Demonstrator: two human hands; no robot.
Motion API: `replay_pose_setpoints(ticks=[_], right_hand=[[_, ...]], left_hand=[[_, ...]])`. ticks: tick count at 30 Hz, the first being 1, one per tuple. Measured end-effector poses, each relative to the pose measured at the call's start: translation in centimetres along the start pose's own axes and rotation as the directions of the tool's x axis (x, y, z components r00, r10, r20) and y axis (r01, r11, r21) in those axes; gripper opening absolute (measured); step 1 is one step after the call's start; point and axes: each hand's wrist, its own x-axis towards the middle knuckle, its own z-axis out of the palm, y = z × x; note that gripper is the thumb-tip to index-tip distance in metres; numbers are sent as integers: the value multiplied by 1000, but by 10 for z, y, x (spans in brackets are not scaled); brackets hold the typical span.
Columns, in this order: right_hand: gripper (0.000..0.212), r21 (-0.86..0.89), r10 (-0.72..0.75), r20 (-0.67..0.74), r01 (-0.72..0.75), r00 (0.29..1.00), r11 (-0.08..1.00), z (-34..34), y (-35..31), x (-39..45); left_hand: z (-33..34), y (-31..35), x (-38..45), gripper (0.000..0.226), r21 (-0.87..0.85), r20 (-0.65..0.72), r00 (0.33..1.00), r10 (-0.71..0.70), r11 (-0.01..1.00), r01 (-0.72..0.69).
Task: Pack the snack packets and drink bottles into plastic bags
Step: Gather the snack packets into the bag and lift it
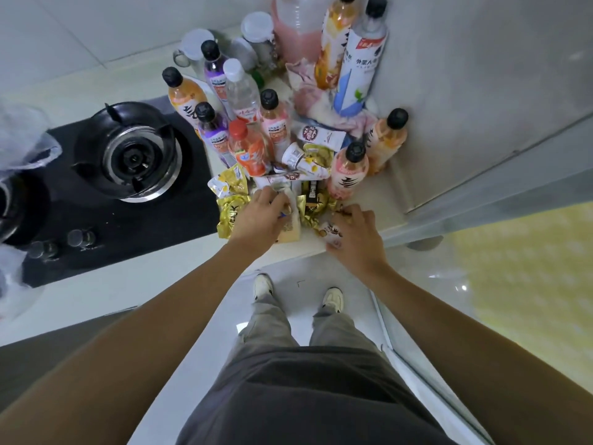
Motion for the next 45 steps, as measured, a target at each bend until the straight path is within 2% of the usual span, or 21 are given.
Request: replay_pose_setpoints(ticks=[5, 8, 13, 16, 22, 28, 31, 35, 37, 41, 45], right_hand=[[39, 36, -76, -44, 78, 996, 996, -3, 9, -3], [39, 51, -126, -72, 129, 989, 990, -9, 9, -5], [32, 101, -206, -272, 241, 940, 965, -30, -5, -12], [32, 140, -234, -327, 292, 916, 946, -48, -35, -11], [36, 119, -415, -286, 462, 863, 879, -65, -149, 9], [33, 153, -543, -241, 584, 804, 797, -20, -296, 14], [34, 192, -565, -194, 596, 802, 780, 10, -378, 2], [36, 219, -642, -179, 667, 745, 712, 53, -484, -13], [37, 235, -653, -160, 671, 741, 704, 71, -531, -18], [40, 261, -705, -58, 693, 706, 672, 101, -604, -21], [46, 252, -732, 76, 697, 677, 671, 132, -653, 0]], left_hand=[[-3, 4, -14, 37, -43, -95, 995, -19, 999, 15], [-5, 5, -29, 32, -73, -147, 988, -47, 997, 37], [-9, -4, -55, 31, -125, -211, 973, -96, 990, 70], [-18, -15, -73, 30, -128, -270, 955, -120, 988, 88], [-45, -72, -137, 26, -201, -384, 889, -249, 962, 182], [-73, -179, -248, 25, -204, -463, 805, -370, 929, 310], [-84, -237, -310, 25, -190, -464, 787, -407, 913, 360], [-97, -315, -391, 24, -207, -436, 763, -476, 879, 430], [-103, -346, -426, 23, -206, -416, 754, -508, 860, 467], [-109, -402, -470, 21, -222, -384, 739, -554, 832, 509], [-104, -455, -479, 23, -251, -333, 704, -627, 779, 575]])
